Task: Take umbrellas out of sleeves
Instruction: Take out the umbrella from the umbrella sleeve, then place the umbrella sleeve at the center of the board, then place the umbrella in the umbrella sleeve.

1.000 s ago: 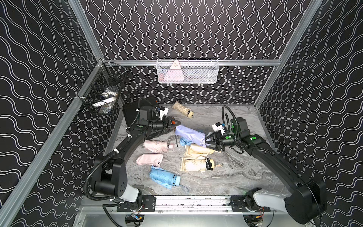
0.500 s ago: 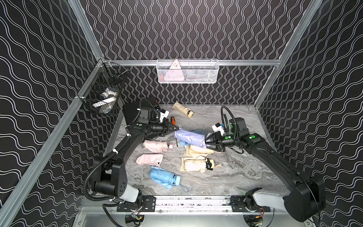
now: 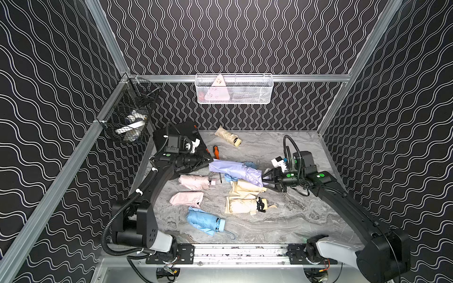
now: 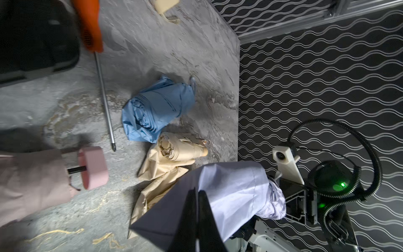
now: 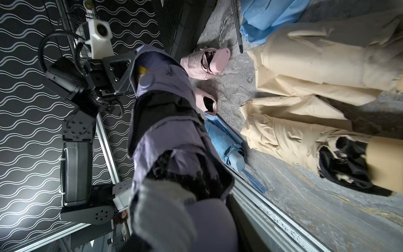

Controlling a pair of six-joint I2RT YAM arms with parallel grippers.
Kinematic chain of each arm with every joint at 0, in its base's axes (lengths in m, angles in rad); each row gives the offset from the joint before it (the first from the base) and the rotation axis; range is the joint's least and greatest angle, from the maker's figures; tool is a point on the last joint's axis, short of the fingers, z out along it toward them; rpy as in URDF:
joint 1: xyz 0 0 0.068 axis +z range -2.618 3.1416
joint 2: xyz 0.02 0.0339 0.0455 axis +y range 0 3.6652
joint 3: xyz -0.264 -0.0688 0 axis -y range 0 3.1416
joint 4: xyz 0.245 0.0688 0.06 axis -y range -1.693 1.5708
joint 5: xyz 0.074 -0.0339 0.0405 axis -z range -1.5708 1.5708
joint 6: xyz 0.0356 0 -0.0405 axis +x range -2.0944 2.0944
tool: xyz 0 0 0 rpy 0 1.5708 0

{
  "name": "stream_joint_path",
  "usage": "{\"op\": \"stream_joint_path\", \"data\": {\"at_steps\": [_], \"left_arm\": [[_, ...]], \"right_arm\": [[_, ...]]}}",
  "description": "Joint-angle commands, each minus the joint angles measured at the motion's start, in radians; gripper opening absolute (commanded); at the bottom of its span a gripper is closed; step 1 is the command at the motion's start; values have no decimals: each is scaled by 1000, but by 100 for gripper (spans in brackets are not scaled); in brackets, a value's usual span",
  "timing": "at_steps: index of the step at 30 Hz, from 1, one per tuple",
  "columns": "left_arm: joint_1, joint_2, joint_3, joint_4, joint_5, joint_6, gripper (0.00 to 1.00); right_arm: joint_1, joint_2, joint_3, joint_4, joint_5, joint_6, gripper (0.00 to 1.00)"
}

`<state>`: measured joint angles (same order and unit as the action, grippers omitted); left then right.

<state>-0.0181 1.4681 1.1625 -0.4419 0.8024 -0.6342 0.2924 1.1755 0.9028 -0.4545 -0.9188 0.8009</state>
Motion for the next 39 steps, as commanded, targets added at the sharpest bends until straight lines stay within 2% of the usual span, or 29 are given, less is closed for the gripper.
{"op": "stream_joint_path", "data": {"at_steps": [1, 6, 10, 12, 15, 20, 27, 31, 35, 36, 37, 39], "left_arm": [[23, -6, -7, 3, -63, 3, 0], [95, -7, -17, -32, -134, 34, 0], [115, 13, -59, 58, -101, -10, 0], [110, 45, -86, 182, -52, -91, 0], [75, 118, -90, 384, 1, -225, 0], [-19, 263, 20, 652, -5, -419, 0], [-123, 552, 198, 966, -55, -672, 0], [-153, 689, 266, 913, -67, -637, 0], [-163, 773, 260, 897, -75, -621, 0], [-163, 780, 261, 872, -76, -603, 6], [-163, 783, 271, 824, -77, -569, 16], [-157, 782, 305, 706, -84, -478, 25]], "right_arm": [[-37, -24, 0, 25, -46, -17, 17], [-88, -73, 35, -55, -19, -57, 16], [-117, -104, 120, -104, 72, -89, 16], [-119, -104, 139, -69, 85, -86, 17], [-119, -40, 149, 30, 9, -52, 17], [-122, 88, 218, 122, -27, -53, 17], [-122, 274, 330, 175, -58, -83, 17], [-122, 382, 361, 146, -31, -150, 17], [-122, 513, 361, 172, -28, -196, 17], [-122, 546, 364, 182, -24, -204, 17], [-122, 584, 369, 199, -26, -204, 17], [-122, 650, 379, 246, -31, -192, 17]]}}
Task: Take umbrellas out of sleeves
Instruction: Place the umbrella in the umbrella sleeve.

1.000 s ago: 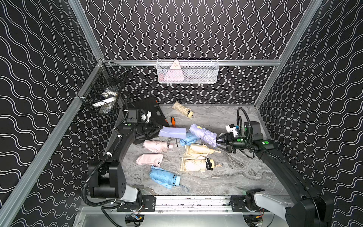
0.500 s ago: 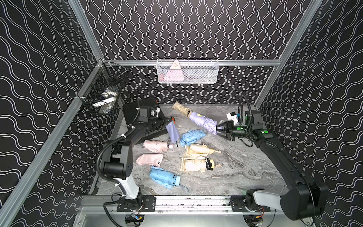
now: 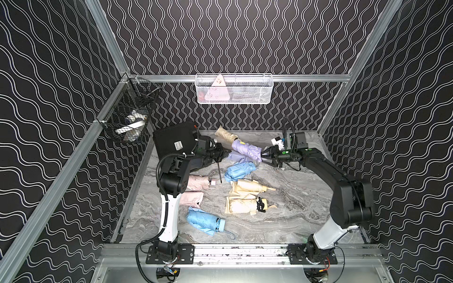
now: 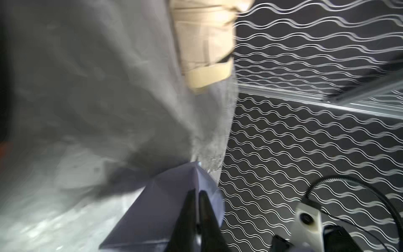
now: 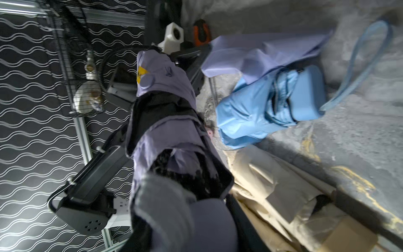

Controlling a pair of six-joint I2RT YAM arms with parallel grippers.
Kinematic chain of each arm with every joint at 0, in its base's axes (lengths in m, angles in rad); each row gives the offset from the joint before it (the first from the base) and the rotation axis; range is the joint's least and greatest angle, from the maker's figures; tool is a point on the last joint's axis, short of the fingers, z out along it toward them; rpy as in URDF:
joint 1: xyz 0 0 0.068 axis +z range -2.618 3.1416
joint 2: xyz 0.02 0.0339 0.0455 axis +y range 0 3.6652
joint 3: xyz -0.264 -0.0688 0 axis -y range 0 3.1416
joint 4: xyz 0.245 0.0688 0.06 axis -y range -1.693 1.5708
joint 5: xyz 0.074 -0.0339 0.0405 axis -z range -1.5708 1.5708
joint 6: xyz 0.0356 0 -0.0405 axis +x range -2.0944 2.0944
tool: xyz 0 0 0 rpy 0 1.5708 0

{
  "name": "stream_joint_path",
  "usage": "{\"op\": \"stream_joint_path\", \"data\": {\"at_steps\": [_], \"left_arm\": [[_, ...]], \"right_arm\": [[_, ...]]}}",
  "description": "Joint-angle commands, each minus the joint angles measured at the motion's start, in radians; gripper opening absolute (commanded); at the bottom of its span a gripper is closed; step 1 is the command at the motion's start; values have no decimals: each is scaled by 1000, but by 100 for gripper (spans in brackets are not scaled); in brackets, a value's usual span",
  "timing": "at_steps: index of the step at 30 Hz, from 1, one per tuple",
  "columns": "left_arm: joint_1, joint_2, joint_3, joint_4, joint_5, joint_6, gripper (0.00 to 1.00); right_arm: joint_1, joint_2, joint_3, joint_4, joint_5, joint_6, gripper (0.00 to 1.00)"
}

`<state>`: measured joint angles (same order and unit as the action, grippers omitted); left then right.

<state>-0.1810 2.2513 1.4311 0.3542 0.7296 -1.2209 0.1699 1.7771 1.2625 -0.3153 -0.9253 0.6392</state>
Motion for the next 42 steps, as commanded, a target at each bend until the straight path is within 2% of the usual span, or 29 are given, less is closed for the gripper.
{"op": "stream_joint_path", "data": {"at_steps": [1, 5, 11, 14, 15, 18, 19, 23, 25, 29, 33, 39, 40, 42], "left_arm": [[8, 1, 62, -153, -13, 148, 28], [27, 1, 121, -317, -26, 244, 46], [51, -21, 194, -535, -75, 392, 58], [52, -34, 242, -635, -127, 460, 68], [52, -37, 257, -650, -146, 476, 71], [48, -24, 288, -619, -150, 464, 78], [43, -15, 302, -606, -150, 459, 79], [28, -19, 319, -608, -153, 451, 81], [26, -74, 275, -630, -180, 480, 81], [26, -250, 106, -658, -239, 526, 83], [29, -466, -101, -672, -329, 548, 84], [28, -726, -355, -660, -354, 534, 84], [28, -759, -386, -661, -362, 541, 85], [30, -795, -425, -681, -357, 556, 86]], "right_arm": [[2, 84, 35, 115, -23, -32, 17], [3, 215, 121, 59, -19, -86, 17], [3, 365, 253, -142, 52, -226, 19], [3, 408, 297, -207, 82, -273, 25], [3, 415, 304, -230, 102, -290, 29], [-5, 407, 304, -288, 161, -330, 60], [-10, 383, 290, -288, 177, -328, 67], [-8, 202, 240, -241, 330, -325, 82], [17, 140, 246, -202, 443, -354, 87], [73, 149, 279, -111, 525, -461, 90], [129, 237, 263, 111, 493, -603, 92], [148, 476, 479, 214, 578, -636, 95], [155, 500, 497, 248, 600, -654, 99], [168, 564, 557, 268, 617, -699, 100]]}}
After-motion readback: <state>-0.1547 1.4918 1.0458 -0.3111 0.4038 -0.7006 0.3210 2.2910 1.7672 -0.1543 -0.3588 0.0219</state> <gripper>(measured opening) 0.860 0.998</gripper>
